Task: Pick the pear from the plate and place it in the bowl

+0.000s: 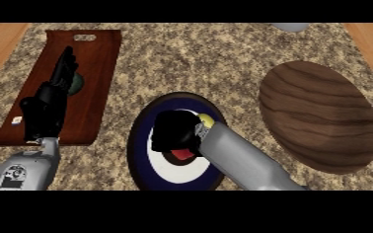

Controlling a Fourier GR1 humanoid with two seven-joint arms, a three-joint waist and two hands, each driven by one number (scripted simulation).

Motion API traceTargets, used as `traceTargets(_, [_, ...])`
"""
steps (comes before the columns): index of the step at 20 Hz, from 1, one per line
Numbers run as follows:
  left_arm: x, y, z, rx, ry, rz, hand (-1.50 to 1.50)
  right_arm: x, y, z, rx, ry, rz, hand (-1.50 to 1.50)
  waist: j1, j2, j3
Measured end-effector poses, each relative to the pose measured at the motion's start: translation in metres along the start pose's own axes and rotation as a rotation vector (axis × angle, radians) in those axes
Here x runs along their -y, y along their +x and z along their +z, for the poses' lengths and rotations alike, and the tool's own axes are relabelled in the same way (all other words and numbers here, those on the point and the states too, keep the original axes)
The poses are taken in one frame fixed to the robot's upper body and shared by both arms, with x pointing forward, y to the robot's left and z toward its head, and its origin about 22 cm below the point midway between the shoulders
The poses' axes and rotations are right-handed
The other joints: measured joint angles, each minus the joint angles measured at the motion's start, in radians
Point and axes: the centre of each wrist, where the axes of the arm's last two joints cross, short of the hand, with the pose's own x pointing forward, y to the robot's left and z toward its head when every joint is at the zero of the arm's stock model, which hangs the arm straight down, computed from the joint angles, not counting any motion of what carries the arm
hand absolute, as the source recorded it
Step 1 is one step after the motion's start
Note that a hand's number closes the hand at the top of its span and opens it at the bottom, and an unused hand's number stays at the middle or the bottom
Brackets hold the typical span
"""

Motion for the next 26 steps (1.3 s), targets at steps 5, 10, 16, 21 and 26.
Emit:
traceTargets(5, [-0.005,-0.003,-0.001,-0.005,0.011,-0.007,0.00,-0.010,-0.009,0.020,-0.280,-0.120,-0.192,1.50,-0.017,-0.002,0.001])
traceTargets(10, [-0.013,-0.006,0.000,-0.019,0.040,-0.011,0.00,-0.038,-0.023,0.053,-0.744,-0.301,-0.496,1.50,-0.053,-0.010,0.004])
traceTargets(16, [-0.007,-0.008,0.000,-0.026,0.014,-0.005,0.00,-0.025,-0.025,0.076,-1.154,-0.638,-0.675,1.50,-0.026,-0.017,0.003])
traceTargets(21, [0.002,-0.008,0.002,-0.028,-0.011,-0.002,0.00,0.014,-0.018,0.075,-1.411,-0.887,-0.698,1.50,-0.005,-0.024,-0.001])
traceTargets(26, [0.001,-0.005,-0.002,-0.030,-0.009,-0.005,0.00,0.046,-0.001,0.060,-1.615,-1.013,-0.660,1.50,-0.001,-0.021,-0.003])
